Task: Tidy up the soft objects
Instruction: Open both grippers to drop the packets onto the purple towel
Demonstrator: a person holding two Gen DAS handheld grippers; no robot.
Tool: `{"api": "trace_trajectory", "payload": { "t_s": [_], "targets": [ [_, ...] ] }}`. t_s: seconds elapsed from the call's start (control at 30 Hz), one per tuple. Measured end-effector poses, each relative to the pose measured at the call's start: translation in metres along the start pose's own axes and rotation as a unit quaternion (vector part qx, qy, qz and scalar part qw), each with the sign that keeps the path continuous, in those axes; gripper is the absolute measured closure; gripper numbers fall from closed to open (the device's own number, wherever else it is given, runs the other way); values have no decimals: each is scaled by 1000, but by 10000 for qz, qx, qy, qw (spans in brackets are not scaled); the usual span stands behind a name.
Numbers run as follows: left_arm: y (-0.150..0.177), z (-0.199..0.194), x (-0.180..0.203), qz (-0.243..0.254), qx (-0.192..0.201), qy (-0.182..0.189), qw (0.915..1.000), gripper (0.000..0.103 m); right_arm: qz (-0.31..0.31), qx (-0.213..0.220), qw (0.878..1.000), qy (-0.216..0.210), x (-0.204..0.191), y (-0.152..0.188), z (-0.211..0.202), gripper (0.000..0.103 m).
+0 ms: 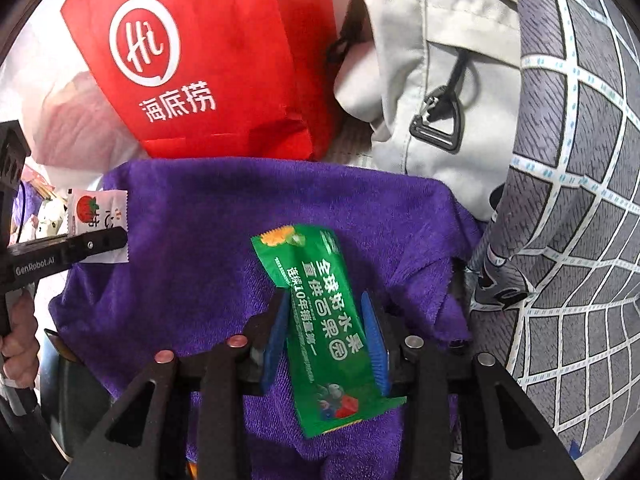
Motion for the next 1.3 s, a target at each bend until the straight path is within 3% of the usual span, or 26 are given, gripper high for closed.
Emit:
{"api": "trace_trajectory", "payload": {
  "t_s": [0.03,0.1,0.27,0.33,0.4,0.7,1.07,1.2,1.3],
  "targets": [
    [0,-1,-1,0,9,-42,10000,65,-41,20,10000,6,-2,0,0,54],
    [-1,-2,-1,21,70,-137,9999,63,-95,102,9999,49,-6,-1,-1,40],
    [-2,-6,-5,1,8,-209,9998,59,-141,225,9996,32,-12,-2,-9,37],
    [-3,-12,-5,29,65,-321,9995,44,-125,299,9995,26,-14,-4,-16,37],
    [-5,-21,-5,92,180,-465,9987,38,-85,390,9992,33,-14,-4,-23,37],
    [-3,-60,5,315,395,-659,9965,37,-2,801,9968,-79,-21,14,-73,37],
    [37,-108,34,454,521,-489,9964,37,-45,708,9968,-364,-40,81,-128,37],
    [60,-129,35,408,574,-460,9965,37,-113,479,9975,-516,-50,117,-136,48],
    [78,-137,34,344,568,-412,9969,37,-107,348,9977,-577,-56,140,-140,48]
  ]
}}
Point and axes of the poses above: each gripper's, at about its wrist camera, not at the fingertips, and z roughly the way its jaws point, x to its right, y to its underside, the point moved 6 cm from there along z, roughly the way its jaws point, and after that the axes turned 5 degrees about z, right-handed, at the moved point
